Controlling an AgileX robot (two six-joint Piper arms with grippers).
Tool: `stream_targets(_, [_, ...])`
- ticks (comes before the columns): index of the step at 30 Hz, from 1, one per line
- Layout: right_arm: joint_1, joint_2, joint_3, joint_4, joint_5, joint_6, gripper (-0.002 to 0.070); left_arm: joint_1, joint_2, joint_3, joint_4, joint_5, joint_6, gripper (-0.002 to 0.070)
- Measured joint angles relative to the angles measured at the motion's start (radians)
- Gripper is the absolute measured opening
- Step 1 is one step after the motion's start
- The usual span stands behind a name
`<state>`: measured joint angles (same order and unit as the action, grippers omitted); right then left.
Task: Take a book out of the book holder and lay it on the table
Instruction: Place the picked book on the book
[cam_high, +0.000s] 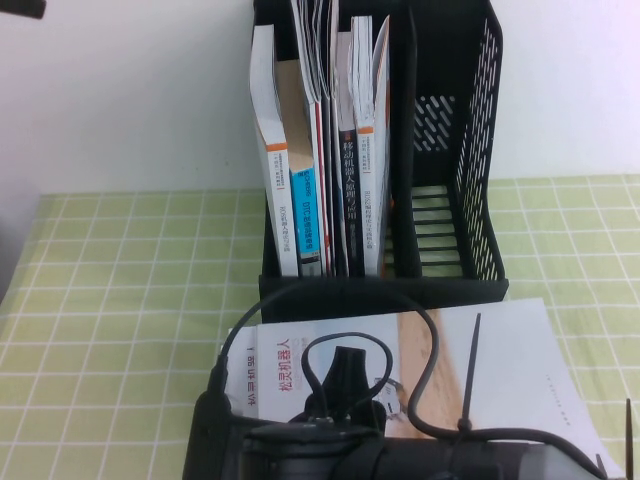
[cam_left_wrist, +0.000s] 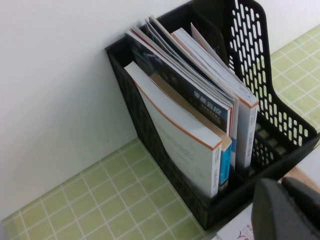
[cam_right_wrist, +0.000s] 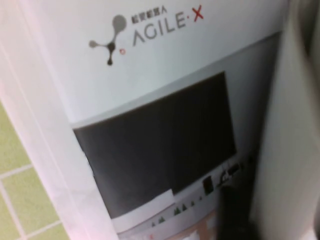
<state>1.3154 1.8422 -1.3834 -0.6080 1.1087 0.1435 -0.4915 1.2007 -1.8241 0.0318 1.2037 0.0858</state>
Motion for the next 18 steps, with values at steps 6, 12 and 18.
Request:
stream_targets(6, [0.010, -0.054, 0.001, 0.095, -0.050, -0.098, 0.0452, 0.000, -0.004, 0.000, -0.008, 0.021, -0.009, -0.0002])
stream_targets(12, [0.029, -0.258, 0.001, 0.346, -0.151, -0.299, 0.0451, 0.000, -0.081, 0.038, -0.025, 0.018, -0.009, -0.0003])
stream_targets(18, [0.029, -0.509, 0.001, 0.301, -0.135, -0.351, 0.0155, 0.000, -0.275, 0.243, -0.072, -0.046, -0.019, -0.0002])
